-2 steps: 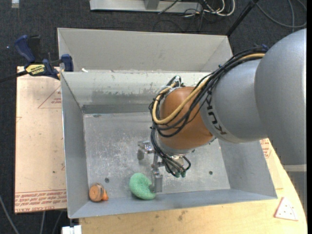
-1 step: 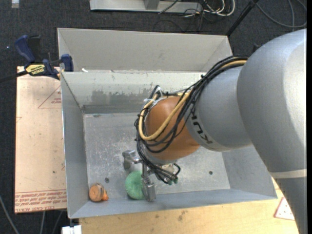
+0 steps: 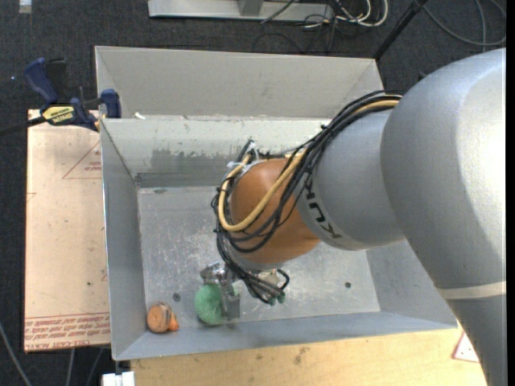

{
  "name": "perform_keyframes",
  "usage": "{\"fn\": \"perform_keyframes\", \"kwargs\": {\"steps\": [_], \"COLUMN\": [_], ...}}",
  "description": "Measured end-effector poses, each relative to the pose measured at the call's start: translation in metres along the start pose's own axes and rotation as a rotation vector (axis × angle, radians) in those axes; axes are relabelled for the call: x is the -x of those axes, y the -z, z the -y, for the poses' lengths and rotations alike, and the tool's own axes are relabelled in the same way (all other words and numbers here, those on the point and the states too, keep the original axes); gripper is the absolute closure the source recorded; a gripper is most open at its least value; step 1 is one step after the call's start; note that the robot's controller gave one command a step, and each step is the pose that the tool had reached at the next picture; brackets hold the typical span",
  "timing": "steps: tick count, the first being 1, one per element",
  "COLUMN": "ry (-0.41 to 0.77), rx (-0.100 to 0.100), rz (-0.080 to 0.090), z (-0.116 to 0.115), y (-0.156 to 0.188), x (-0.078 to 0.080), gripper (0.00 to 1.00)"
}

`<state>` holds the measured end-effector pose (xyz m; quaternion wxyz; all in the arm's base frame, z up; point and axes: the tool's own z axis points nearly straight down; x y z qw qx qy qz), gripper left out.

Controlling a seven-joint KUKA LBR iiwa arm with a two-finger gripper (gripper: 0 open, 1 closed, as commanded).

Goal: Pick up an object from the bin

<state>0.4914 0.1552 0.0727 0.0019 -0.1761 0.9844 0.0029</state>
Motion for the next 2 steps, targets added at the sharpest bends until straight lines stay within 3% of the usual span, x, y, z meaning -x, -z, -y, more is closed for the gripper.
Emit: {"fn": "perform_keyframes", "kwargs": {"steps": [1,2], "ry": [-0.004,-0.019], "rx": [0.000,-0.004], "rz": [0.001,0.001], "z": [0.008,0.004], "y": [0.000,0.160], "x": [0.001,0.002], "gripper": [1.00,1.00]}}
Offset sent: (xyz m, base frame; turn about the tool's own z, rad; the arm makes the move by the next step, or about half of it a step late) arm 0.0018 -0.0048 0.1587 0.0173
